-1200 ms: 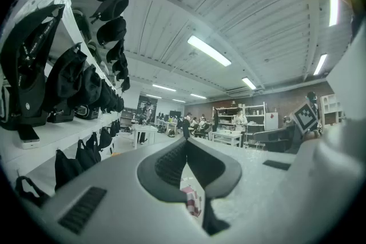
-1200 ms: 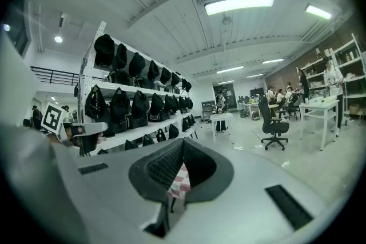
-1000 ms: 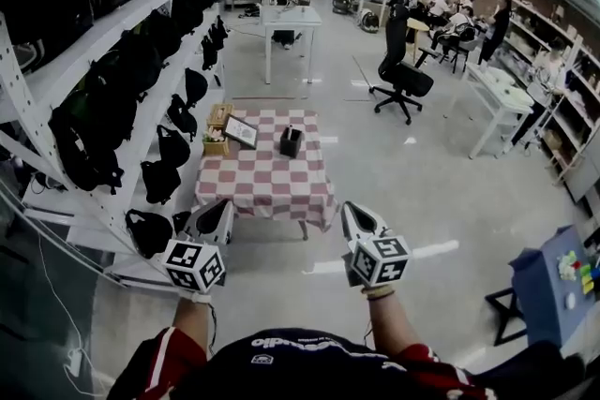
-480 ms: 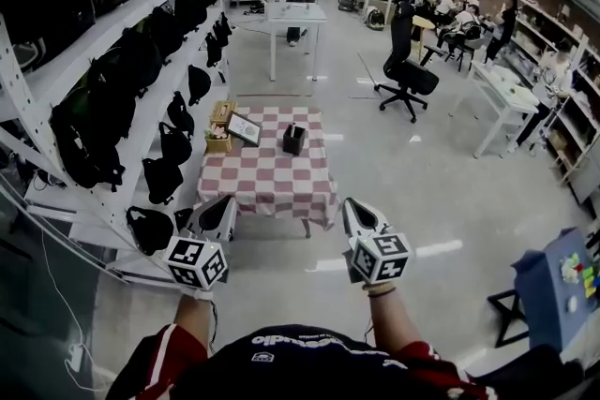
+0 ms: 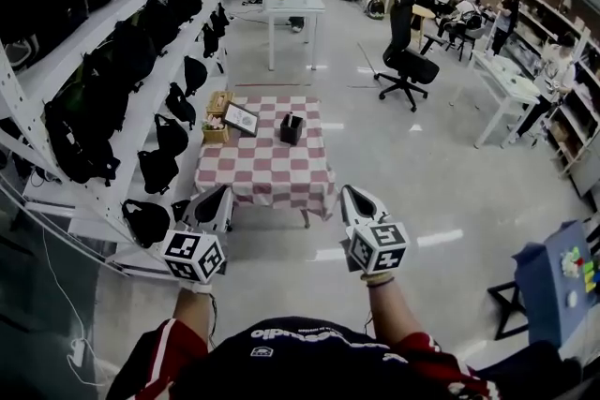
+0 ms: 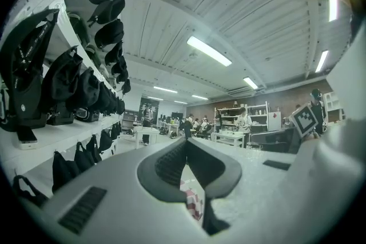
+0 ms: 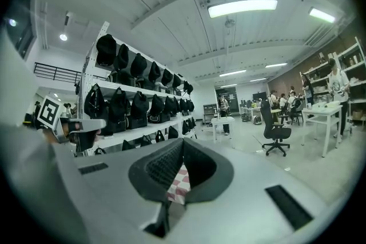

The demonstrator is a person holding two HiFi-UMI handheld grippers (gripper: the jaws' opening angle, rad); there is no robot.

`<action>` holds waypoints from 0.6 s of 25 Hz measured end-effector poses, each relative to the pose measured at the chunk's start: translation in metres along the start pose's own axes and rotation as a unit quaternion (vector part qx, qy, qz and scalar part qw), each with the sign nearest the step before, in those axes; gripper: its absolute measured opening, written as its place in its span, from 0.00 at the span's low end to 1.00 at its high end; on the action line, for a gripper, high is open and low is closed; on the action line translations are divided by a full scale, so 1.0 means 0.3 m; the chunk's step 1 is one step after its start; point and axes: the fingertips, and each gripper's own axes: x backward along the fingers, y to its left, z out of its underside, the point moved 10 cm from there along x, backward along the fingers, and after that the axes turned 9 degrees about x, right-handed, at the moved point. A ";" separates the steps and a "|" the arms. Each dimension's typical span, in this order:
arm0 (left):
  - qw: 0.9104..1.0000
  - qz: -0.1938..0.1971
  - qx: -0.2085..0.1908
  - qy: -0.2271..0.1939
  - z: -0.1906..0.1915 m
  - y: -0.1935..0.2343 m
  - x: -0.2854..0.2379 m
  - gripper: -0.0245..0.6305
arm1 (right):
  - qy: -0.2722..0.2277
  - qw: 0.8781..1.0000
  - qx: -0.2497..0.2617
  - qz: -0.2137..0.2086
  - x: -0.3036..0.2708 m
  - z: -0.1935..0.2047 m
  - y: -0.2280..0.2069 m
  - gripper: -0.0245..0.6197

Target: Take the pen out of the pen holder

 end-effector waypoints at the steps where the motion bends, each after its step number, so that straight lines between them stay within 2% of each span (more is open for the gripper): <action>1: 1.000 0.000 0.000 0.000 0.002 -0.003 -0.003 0.05 | -0.002 1.000 -0.002 -0.001 -0.002 -0.002 -0.004 0.03; 15: 1.000 -0.007 -0.008 0.011 0.036 -0.094 -0.050 0.05 | -0.008 0.999 -0.012 -0.033 0.011 0.009 -0.105 0.03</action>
